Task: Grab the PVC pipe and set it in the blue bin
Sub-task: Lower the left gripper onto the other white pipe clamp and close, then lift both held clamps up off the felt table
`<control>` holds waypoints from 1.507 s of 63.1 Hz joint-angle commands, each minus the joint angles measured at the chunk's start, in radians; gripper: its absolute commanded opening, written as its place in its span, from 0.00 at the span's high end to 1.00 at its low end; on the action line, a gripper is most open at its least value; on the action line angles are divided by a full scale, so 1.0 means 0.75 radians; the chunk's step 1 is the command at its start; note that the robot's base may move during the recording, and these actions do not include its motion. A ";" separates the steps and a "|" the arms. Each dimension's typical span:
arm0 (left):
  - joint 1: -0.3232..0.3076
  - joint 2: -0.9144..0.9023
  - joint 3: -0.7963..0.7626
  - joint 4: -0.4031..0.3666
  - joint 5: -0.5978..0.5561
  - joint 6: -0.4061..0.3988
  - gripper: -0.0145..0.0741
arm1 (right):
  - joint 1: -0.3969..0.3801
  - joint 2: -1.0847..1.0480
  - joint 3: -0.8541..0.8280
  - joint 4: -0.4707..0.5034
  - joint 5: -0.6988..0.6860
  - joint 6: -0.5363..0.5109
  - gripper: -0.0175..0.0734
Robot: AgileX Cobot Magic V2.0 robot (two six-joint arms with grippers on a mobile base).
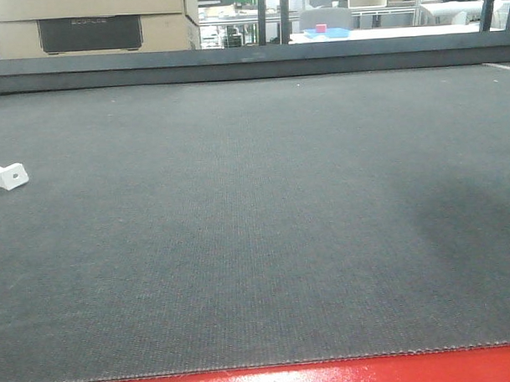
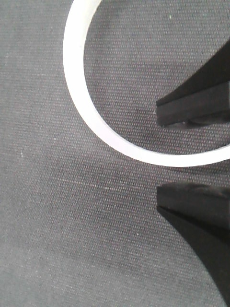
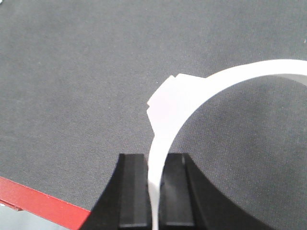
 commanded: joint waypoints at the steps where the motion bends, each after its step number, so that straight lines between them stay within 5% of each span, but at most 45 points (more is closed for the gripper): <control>1: 0.007 0.006 -0.013 0.000 -0.040 0.013 0.59 | 0.002 -0.014 -0.003 0.006 -0.010 -0.009 0.99; 56: 0.007 0.204 -0.013 0.001 -0.134 0.013 0.60 | 0.002 -0.014 -0.003 0.009 -0.007 -0.009 0.99; 61: 0.007 0.204 -0.013 0.001 -0.143 0.013 0.66 | 0.002 -0.014 -0.003 0.012 -0.011 -0.009 0.99; 72: 0.007 0.204 -0.013 0.001 -0.173 0.013 0.96 | 0.002 -0.014 -0.003 0.016 -0.012 -0.009 0.99; 95: 0.007 0.191 -0.013 -0.005 -0.181 0.013 0.96 | 0.002 -0.014 -0.003 0.030 -0.027 -0.009 0.99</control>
